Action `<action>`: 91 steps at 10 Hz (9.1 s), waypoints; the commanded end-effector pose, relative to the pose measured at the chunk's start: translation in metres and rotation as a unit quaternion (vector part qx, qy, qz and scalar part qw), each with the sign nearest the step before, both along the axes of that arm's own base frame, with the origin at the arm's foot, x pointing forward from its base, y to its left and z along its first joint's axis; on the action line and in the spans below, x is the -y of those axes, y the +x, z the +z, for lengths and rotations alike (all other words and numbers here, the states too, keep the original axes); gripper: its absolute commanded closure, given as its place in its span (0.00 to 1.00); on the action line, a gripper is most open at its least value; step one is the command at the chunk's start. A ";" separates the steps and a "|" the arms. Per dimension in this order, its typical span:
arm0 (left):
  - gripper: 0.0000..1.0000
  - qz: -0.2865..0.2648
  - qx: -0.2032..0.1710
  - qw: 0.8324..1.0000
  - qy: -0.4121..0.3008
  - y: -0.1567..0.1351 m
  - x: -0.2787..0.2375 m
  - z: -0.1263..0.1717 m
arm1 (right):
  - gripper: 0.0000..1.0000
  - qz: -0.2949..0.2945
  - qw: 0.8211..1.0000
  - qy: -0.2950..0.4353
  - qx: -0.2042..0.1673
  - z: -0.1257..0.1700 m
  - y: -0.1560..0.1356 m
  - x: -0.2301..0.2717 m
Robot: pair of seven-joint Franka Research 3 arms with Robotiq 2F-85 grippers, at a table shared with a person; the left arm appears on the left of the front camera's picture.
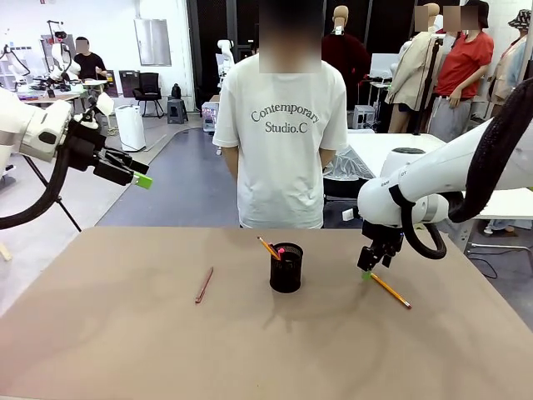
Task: Place the pens into the pen holder.
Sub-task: Pick up a writing instrument from the table and place it into the Pen holder.
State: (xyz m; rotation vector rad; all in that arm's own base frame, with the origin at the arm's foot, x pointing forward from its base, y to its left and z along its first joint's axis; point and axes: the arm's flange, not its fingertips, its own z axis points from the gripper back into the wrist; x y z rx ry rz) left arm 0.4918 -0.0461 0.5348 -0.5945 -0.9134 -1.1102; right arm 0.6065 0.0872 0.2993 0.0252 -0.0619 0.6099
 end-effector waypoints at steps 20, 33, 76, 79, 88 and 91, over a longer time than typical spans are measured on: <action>0.00 0.001 0.001 1.000 0.000 0.000 0.000 0.002 | 1.00 0.046 0.994 0.086 -0.046 0.032 0.006 0.018; 0.00 0.001 0.001 1.000 0.000 0.000 0.000 0.002 | 1.00 0.212 0.768 0.557 0.234 0.141 -0.006 0.052; 0.00 0.001 0.001 1.000 0.000 0.000 0.000 0.002 | 0.00 0.322 0.676 0.605 0.272 0.057 0.005 -0.069; 0.00 0.001 0.001 1.000 0.000 0.000 0.000 0.002 | 0.00 0.320 0.679 0.602 0.271 0.057 0.005 -0.067; 0.00 0.001 0.001 1.000 0.000 0.000 0.000 0.002 | 0.00 0.396 0.765 0.463 0.209 0.109 0.013 0.000; 0.00 0.001 0.001 1.000 0.000 0.000 0.000 0.002 | 0.00 0.405 0.802 0.378 0.226 0.138 0.018 0.038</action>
